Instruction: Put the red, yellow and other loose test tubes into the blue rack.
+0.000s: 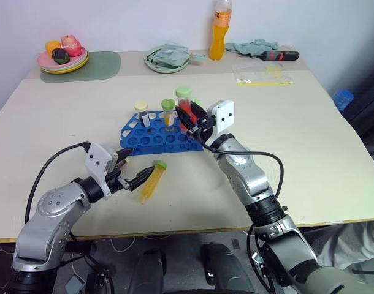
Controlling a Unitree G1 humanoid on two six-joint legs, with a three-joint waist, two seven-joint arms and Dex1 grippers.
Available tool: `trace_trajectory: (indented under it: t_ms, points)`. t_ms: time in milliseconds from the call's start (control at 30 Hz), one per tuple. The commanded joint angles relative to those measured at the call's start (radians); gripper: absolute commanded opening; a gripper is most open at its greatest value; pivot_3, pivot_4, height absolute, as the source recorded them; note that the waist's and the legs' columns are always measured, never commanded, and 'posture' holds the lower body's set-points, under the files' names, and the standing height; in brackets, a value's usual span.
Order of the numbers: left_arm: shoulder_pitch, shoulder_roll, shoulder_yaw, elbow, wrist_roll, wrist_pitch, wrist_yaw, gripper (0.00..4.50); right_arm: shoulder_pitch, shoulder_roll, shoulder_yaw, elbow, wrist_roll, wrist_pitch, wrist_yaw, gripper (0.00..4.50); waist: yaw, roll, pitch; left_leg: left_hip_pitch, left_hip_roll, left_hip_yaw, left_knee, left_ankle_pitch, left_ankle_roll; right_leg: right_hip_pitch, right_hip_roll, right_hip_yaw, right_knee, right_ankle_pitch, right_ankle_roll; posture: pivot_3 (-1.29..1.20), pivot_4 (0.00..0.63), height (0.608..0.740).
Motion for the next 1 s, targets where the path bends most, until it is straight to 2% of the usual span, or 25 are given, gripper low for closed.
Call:
trace_trajectory:
  t_ms: [33, 267, 667, 1000]
  points:
    - [0.009, 0.016, 0.041, -0.048, -0.019, -0.002, 0.007, 4.5, 0.003, 0.014, -0.034, 0.01, -0.029, -0.061, 0.022, 1.67, -0.001, 0.0, 0.0, 0.0, 0.0, 0.0, 0.0, 0.0, 0.0, 0.0, 0.0, 0.0, 0.0, 0.0, 0.0, 0.0, 0.15, 0.74]
    - [0.011, 0.025, 0.043, -0.054, -0.028, 0.004, 0.007, 4.5, 0.044, 0.017, -0.069, 0.046, -0.068, -0.085, 0.04, 1.67, 0.0, 0.0, 0.0, 0.0, 0.0, 0.0, 0.0, 0.0, 0.0, 0.0, 0.0, 0.0, 0.001, 0.0, 0.0, 0.0, 0.15, 0.74]
    - [0.001, 0.022, 0.026, -0.056, -0.028, 0.007, 0.008, 4.5, 0.026, 0.06, -0.112, 0.155, -0.119, -0.154, 0.033, 1.67, -0.001, 0.0, 0.0, 0.001, 0.0, 0.0, 0.0, 0.0, 0.0, 0.0, 0.0, 0.0, 0.001, 0.0, 0.0, 0.0, 0.15, 0.74]
    - [-0.002, 0.026, 0.026, -0.064, -0.03, 0.013, 0.006, 4.5, 0.093, 0.079, -0.119, 0.16, -0.149, -0.249, 0.03, 1.67, 0.0, 0.0, 0.0, 0.001, 0.0, 0.0, 0.0, 0.0, 0.0, 0.0, 0.0, 0.0, 0.002, 0.0, 0.0, 0.0, 0.15, 0.74]
